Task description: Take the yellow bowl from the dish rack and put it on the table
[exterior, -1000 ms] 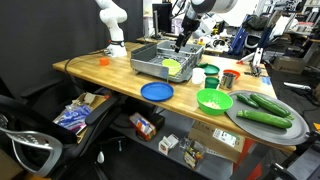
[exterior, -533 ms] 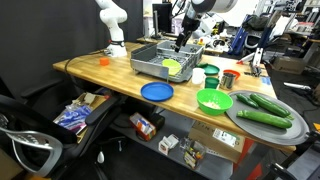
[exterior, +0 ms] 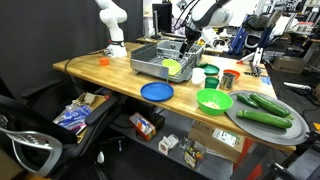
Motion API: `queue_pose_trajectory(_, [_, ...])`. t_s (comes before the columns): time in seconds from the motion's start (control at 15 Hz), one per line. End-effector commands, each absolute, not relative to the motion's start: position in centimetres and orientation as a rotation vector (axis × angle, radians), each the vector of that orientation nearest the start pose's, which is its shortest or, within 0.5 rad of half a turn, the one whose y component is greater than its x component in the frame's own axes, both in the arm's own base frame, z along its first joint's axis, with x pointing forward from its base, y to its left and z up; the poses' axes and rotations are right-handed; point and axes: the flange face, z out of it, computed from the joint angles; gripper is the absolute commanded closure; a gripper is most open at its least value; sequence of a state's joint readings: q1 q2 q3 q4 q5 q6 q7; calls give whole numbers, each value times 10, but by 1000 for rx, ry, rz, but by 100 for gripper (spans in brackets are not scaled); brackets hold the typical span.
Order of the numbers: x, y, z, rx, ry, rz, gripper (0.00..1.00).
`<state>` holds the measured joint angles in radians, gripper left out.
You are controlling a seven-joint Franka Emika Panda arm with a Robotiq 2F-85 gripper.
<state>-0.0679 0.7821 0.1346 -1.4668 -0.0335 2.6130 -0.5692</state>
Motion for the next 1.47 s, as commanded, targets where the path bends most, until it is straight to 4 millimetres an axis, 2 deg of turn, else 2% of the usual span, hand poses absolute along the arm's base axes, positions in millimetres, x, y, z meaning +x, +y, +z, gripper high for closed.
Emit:
queue_pose_trajectory(0.0, [780,29,243,-2929,-955,-618,0])
queue_pose_trajectory(0.27, [798,42,225,-2897,-954,-626,0])
queue_pose_trajectory(0.6, [809,45,202,-2894,-951,-578,1])
queue_pose_trajectory(0.73, [812,45,197,-2892,-946,-566,26])
queue_pose_trajectory(0.8, [813,45,196,-2891,-943,-567,29])
queue_pose_trajectory(1.4, [820,34,197,-2895,-909,-550,93])
